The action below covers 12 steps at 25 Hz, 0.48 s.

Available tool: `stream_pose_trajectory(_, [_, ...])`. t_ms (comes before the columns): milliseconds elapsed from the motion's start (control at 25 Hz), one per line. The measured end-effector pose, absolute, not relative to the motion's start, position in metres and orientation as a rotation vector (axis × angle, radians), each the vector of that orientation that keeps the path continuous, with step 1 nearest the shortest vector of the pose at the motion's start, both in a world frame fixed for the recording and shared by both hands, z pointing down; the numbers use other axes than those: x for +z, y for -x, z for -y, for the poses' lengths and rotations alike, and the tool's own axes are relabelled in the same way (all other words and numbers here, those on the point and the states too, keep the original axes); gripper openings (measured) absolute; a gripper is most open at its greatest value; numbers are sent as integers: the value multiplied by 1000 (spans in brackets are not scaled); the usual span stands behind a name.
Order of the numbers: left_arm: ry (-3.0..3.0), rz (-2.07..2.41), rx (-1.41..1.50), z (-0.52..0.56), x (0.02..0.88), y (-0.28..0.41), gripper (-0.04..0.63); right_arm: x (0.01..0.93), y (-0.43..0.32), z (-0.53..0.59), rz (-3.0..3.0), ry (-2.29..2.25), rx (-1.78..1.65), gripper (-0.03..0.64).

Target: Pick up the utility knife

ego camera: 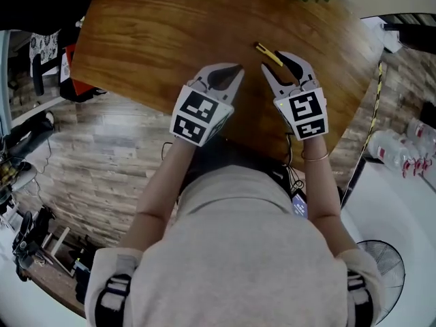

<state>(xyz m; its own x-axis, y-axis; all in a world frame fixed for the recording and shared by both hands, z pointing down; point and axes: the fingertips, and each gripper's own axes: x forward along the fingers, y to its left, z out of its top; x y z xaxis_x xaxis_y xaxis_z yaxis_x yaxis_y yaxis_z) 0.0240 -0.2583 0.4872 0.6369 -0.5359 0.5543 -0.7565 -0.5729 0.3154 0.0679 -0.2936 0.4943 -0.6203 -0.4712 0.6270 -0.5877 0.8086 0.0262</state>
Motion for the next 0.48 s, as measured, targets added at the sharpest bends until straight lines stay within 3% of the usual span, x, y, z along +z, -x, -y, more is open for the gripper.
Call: stream_pose_trajectory(480, [-2253, 988, 586, 264, 528, -12, 12, 548, -62, 310, 2258, -639, 242, 130])
